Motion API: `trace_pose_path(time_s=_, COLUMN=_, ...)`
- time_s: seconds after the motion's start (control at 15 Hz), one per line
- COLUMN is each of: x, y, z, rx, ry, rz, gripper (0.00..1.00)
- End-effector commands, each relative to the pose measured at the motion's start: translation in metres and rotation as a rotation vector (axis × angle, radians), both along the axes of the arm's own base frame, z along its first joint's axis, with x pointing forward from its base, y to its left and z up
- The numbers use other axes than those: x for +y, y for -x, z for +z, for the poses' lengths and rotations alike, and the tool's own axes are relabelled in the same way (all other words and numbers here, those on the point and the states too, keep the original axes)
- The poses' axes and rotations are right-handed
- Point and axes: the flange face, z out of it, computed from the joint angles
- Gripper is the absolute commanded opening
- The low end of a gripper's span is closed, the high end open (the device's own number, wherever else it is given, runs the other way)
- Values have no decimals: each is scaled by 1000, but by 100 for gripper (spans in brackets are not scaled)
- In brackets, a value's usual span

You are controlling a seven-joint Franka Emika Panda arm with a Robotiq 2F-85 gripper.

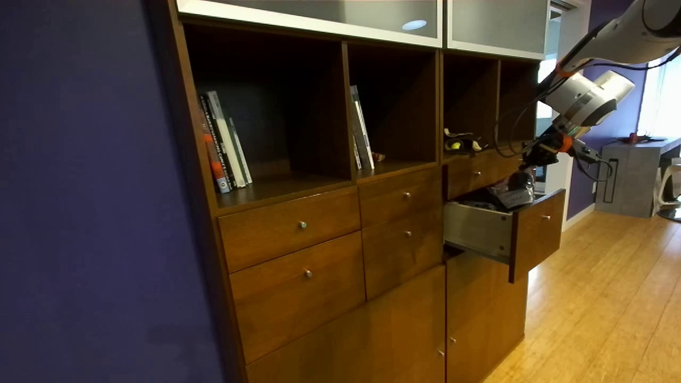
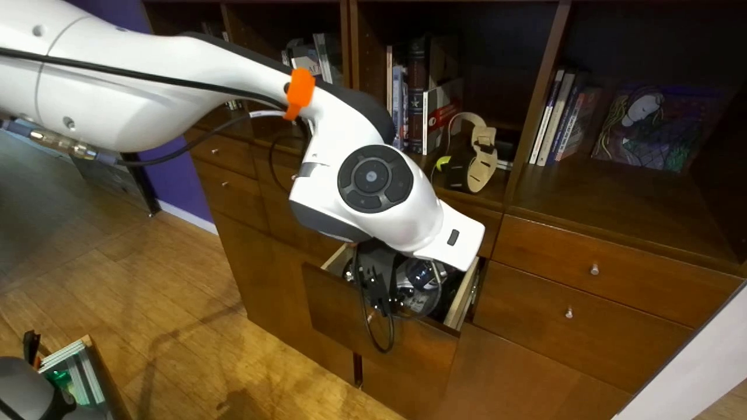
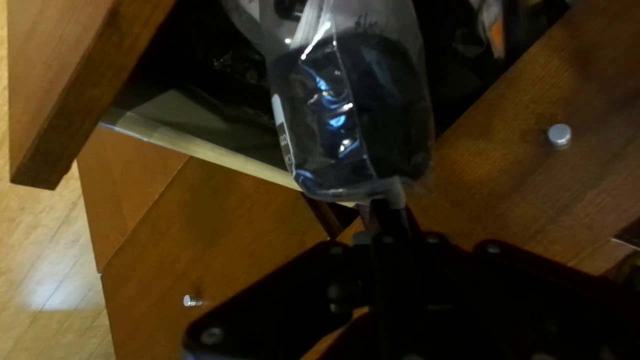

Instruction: Put the clear plastic in the open drawer.

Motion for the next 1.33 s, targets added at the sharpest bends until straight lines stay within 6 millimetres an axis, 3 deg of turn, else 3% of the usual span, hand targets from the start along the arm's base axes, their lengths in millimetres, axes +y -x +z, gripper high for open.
trace_pose_path(time_s=0.0, x=0, y=5, z=-19, rx=68, ry=37, rz=7, gripper=1)
trace_pose_path(time_s=0.33, x=-2, y=8, z=-38, rx=179, ry=81, rz=57, gripper=1)
trace_pose_path(time_s=1.27, x=8, y=-8, z=-55, rx=334, ry=175, rz=142, gripper=1)
